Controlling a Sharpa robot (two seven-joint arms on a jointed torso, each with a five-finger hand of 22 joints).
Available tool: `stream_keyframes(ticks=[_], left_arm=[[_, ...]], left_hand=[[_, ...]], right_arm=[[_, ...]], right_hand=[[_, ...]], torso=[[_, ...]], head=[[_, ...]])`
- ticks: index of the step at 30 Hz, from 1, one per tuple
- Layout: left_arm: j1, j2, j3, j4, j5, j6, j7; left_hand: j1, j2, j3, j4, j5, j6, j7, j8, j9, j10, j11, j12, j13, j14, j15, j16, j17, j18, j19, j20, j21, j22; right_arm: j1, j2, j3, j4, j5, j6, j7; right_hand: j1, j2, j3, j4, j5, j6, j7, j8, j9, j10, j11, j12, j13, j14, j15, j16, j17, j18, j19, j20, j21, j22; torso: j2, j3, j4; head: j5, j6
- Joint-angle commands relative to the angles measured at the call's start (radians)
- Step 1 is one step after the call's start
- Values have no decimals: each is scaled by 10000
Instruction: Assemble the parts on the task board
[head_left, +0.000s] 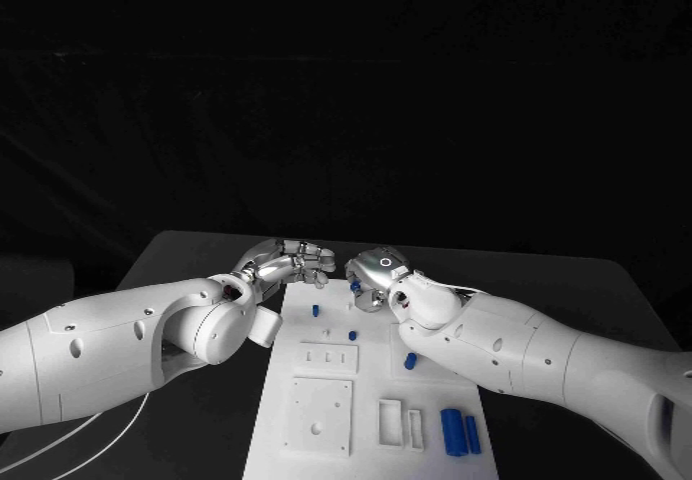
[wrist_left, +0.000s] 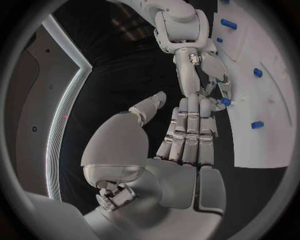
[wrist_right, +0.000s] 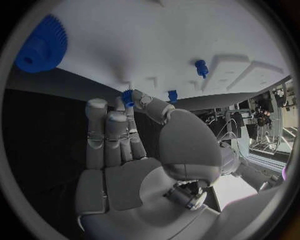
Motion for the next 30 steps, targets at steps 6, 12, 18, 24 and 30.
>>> stream_keyframes(ticks=[6,12,18,24,30], left_arm=[[23,6,11,10,-27,-33,102],[23,8,11,7,-27,-36,100],[24,12,11,10,-27,-28,98],[25,14,11,-28,-27,-19,65],[38,33,11,-12,-27,-11,68]], left_hand=[[60,-63,0,-69,2,102,-1,-34,13,45,-33,-62,17,-49,1,39,10,151,-60,19,48,210],[60,-64,5,-76,2,105,-3,-37,17,47,-35,-66,19,-49,1,39,11,151,-60,19,52,209],[60,-65,10,-83,2,107,-5,-39,20,48,-36,-69,20,-49,2,39,11,150,-61,19,55,208],[50,-67,10,-82,0,107,-3,-43,22,48,-34,-73,21,-49,3,38,11,149,-61,21,57,208],[43,-69,11,-84,-1,107,-4,-46,24,47,-34,-77,22,-52,4,36,11,148,-63,22,59,207]], right_arm=[[-37,15,-12,26,11,87,119],[-47,41,-12,6,38,115,137],[-49,74,-13,-31,75,122,206],[-64,116,-14,-131,72,172,175],[-137,200,-15,-281,88,252,196]], right_hand=[[88,23,43,16,33,88,-9,50,-10,630,-73,9,18,-245,-183,61,-18,701,212,-162,46,204],[87,20,48,20,33,89,-9,48,-6,631,-73,5,24,-245,-183,65,-21,701,210,-162,50,204],[83,16,54,27,33,85,-7,42,-3,630,-72,-2,28,-247,-182,67,-25,701,208,-161,53,203],[82,13,58,31,33,83,-6,39,-1,629,-71,-5,32,-248,-182,69,-27,701,208,-161,55,203],[72,-6,61,38,33,75,-2,30,3,625,-69,-15,38,-250,-180,72,-33,701,205,-162,58,201]], torso=[[14,-15,-9],[20,-12,-17],[25,-25,-14],[26,-16,-17],[39,-38,-29]], head=[[46,3],[47,7],[33,40],[47,107],[38,104]])
